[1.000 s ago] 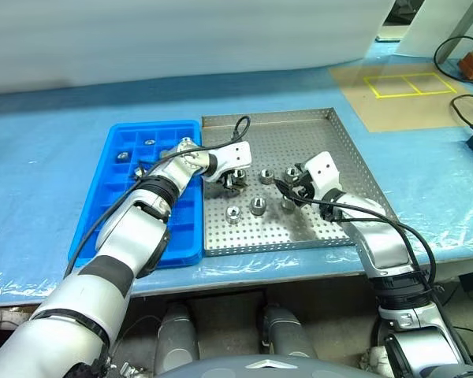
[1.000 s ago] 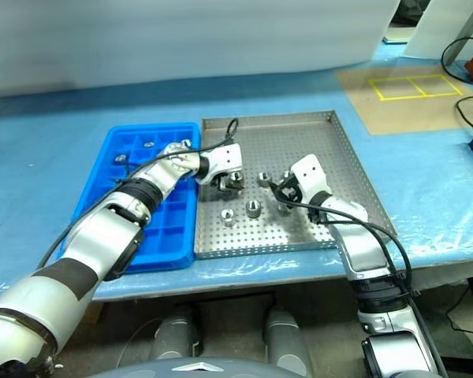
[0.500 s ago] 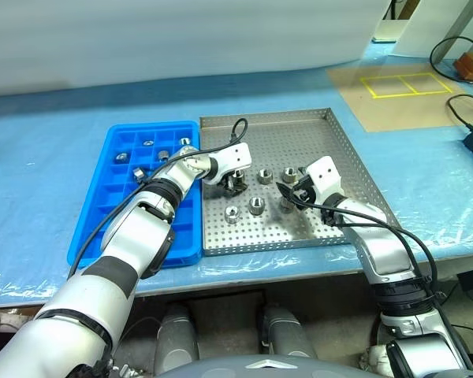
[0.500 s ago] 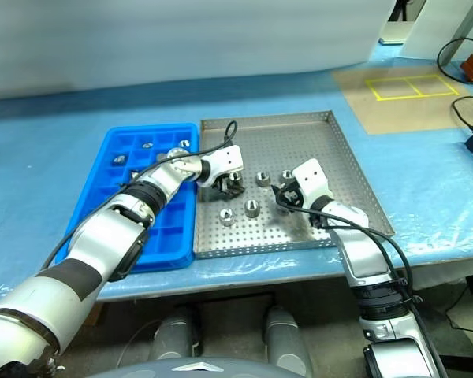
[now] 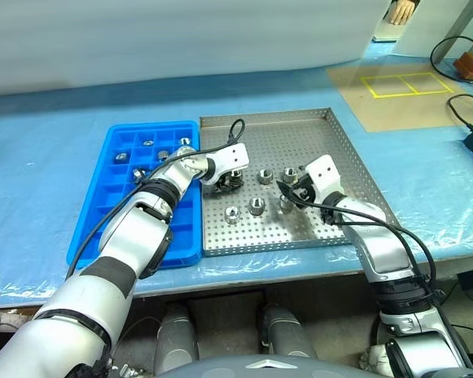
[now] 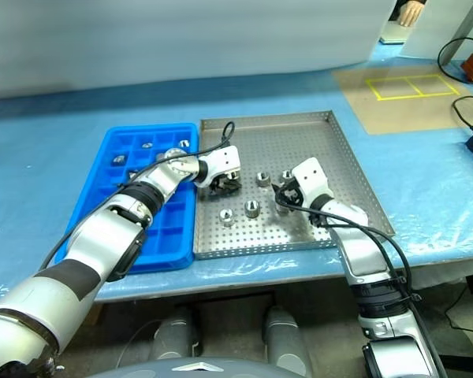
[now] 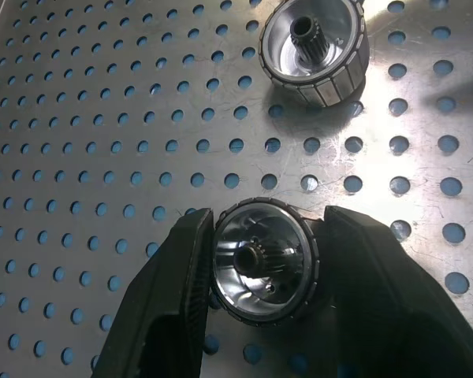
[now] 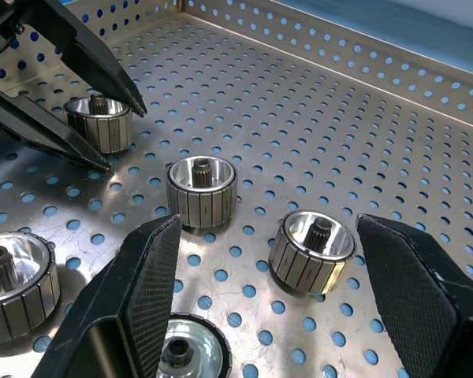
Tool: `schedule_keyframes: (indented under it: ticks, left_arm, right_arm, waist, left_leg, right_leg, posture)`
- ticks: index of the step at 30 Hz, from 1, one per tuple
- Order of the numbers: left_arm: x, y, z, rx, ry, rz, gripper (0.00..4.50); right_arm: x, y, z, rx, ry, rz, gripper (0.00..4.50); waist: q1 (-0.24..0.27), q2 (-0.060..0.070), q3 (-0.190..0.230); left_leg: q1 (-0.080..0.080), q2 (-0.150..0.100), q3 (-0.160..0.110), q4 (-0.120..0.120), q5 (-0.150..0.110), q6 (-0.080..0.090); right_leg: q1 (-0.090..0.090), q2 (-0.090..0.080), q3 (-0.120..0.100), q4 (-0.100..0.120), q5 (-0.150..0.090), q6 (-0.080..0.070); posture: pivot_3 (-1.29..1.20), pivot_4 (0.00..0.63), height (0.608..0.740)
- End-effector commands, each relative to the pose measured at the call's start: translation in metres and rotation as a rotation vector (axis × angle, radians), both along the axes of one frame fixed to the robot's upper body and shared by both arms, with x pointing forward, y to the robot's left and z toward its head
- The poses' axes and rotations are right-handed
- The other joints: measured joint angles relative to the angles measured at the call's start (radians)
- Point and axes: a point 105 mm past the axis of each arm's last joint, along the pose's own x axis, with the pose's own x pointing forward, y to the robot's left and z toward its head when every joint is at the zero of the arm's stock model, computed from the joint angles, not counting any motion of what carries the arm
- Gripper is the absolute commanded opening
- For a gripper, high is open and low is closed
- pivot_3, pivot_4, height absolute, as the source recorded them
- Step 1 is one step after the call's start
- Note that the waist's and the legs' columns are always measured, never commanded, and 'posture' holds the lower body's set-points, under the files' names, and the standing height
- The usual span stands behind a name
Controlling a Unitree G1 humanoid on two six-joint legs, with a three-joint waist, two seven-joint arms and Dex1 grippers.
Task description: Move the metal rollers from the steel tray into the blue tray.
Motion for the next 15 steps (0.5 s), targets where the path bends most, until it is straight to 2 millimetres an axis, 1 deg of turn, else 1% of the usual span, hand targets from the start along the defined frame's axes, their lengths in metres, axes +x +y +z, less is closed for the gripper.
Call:
schedule_keyframes:
  ticks: [1, 3, 4, 7, 10, 11, 13, 15]
  left_arm:
    - [-0.003, -0.005, 0.023, -0.131, -0.001, -0.063, 1.93]
    - [-0.01, -0.012, 0.046, -0.273, 0.045, -0.132, 1.93]
    - [-0.012, -0.011, 0.057, -0.309, 0.035, -0.165, 1.93]
    - [-0.023, 0.003, 0.088, -0.375, -0.025, -0.252, 1.93]
    - [-0.035, 0.019, 0.115, -0.461, -0.059, -0.28, 1.93]
    - [-0.038, 0.023, 0.12, -0.479, -0.063, -0.278, 1.93]
    - [-0.043, 0.036, 0.125, -0.481, -0.091, -0.252, 1.93]
    - [-0.049, 0.059, 0.125, -0.459, -0.117, -0.198, 1.93]
  right_arm:
    - [0.004, 0.002, 0.013, 0.002, -0.053, 0.008, 3.68]
    - [0.004, 0.003, 0.015, -0.002, -0.06, 0.013, 3.68]
    - [0.003, 0.006, 0.021, 0.005, -0.073, 0.028, 3.68]
    - [-0.004, 0.023, 0.054, 0.066, -0.123, 0.147, 3.68]
    - [-0.002, 0.03, 0.065, 0.037, -0.144, 0.208, 3.68]
    - [-0.001, 0.031, 0.067, 0.028, -0.146, 0.214, 3.68]
    - [-0.001, 0.04, 0.073, 0.057, -0.137, 0.278, 3.68]
    - [-0.002, 0.055, 0.08, 0.092, -0.118, 0.375, 3.68]
  waist:
    - [0.0, 0.0, 0.0]
    - [0.001, -0.001, 0.001]
    - [0.002, -0.001, 0.002]
    - [0.0, -0.001, 0.006]
    - [-0.005, 0.0, 0.007]
    - [-0.003, 0.0, 0.007]
    - [0.0, 0.0, 0.008]
    - [0.002, 0.001, 0.008]
  left_leg:
    - [0.0, 0.0, 0.0, 0.0, 0.0, 0.0]
    - [0.0, 0.0, 0.0, -0.001, 0.0, 0.0]
    - [-0.001, 0.0, 0.0, -0.002, 0.0, 0.0]
    - [-0.004, 0.0, 0.001, -0.002, 0.0, 0.0]
    - [-0.003, 0.001, 0.002, -0.005, 0.001, -0.001]
    - [-0.003, 0.001, 0.002, -0.006, 0.001, -0.001]
    - [-0.003, 0.001, 0.002, -0.006, 0.001, -0.002]
    - [-0.003, 0.001, 0.002, -0.006, 0.001, -0.002]
  right_leg:
    - [0.0, 0.0, 0.0, 0.0, 0.0, 0.0]
    - [0.0, 0.0, 0.0, -0.001, 0.0, 0.0]
    - [-0.001, 0.0, 0.0, -0.001, 0.0, 0.0]
    - [-0.005, 0.0, 0.0, 0.0, 0.0, -0.001]
    - [-0.008, 0.001, 0.001, 0.001, 0.0, -0.002]
    - [-0.008, 0.001, 0.0, 0.001, -0.001, -0.002]
    - [-0.008, 0.001, 0.0, 0.001, -0.001, -0.003]
    - [-0.008, 0.001, 0.0, 0.001, -0.001, -0.003]
  posture:
    - [-0.37, 0.15, 0.74]
    - [-0.36, 0.15, 0.74]
    - [-0.35, 0.15, 0.74]
    - [-0.34, 0.15, 0.74]
    - [-0.31, 0.15, 0.74]
    - [-0.31, 0.15, 0.74]
    - [-0.28, 0.15, 0.74]
    - [-0.24, 0.15, 0.74]
